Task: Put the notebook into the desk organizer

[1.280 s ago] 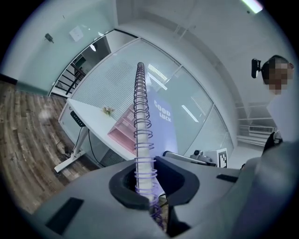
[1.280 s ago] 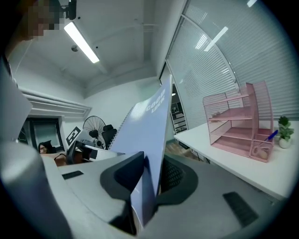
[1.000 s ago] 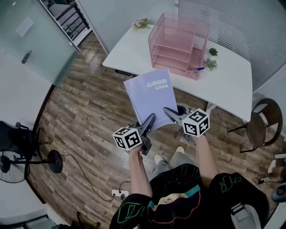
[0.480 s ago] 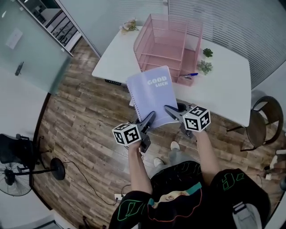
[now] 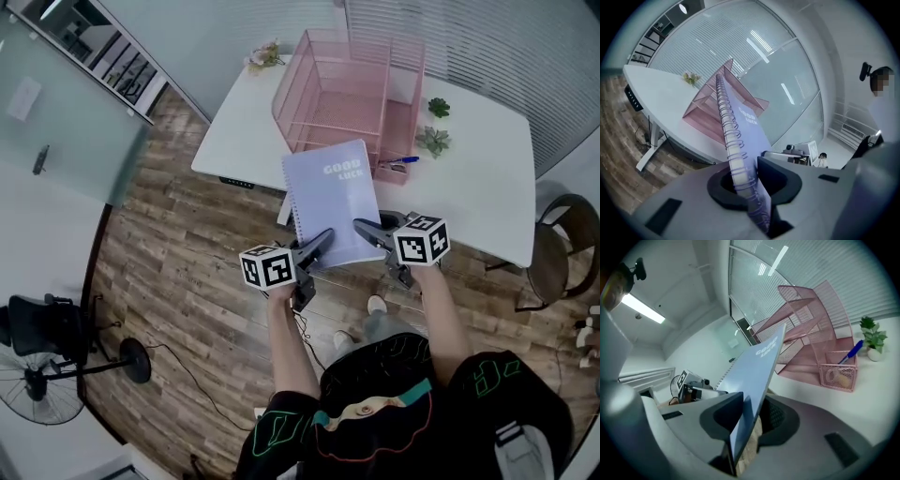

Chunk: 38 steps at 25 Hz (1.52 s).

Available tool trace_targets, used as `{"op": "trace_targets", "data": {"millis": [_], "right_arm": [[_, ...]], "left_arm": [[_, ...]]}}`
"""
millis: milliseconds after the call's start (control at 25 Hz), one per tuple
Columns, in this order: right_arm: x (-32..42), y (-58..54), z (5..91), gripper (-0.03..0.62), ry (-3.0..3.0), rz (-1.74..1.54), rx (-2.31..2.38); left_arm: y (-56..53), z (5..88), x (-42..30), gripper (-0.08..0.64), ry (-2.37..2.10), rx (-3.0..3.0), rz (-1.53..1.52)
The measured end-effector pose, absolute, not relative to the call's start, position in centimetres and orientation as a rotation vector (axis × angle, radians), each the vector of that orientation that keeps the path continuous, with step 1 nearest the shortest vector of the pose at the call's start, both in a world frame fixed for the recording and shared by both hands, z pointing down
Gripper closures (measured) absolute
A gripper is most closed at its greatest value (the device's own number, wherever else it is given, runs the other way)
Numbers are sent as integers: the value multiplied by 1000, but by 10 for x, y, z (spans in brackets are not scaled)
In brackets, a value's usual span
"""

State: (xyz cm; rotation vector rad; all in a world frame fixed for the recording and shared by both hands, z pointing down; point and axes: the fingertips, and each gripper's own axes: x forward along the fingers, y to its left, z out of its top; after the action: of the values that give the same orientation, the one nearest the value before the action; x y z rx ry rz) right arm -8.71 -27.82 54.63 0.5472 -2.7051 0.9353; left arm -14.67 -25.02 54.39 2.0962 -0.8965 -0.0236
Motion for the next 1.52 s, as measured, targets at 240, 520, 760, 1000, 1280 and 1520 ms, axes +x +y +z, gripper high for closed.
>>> {"op": "trace_targets", "data": {"millis": [240, 520, 760, 1000, 1280, 1520], "right_arm": [[-87, -296, 537, 512, -2744, 1010, 553], [-88, -316, 538, 512, -2733, 1024, 587], [-86, -333, 534, 512, -2735, 1027, 613], [-83, -348, 532, 508, -2749, 1001, 618], [-83, -347, 529, 451, -2796, 956, 521], [-88, -335, 532, 373, -2738, 944, 347]], "left_arm": [[-271, 532, -149, 495, -814, 2162, -13], [-295, 537, -150, 488, -747, 2146, 9], [-313, 537, -150, 488, -737, 2131, 2], [-329, 538, -148, 488, -742, 2101, -44], [-333, 534, -147, 489, -676, 2056, -150], [-348, 526, -156, 492, -619, 2069, -158]]}}
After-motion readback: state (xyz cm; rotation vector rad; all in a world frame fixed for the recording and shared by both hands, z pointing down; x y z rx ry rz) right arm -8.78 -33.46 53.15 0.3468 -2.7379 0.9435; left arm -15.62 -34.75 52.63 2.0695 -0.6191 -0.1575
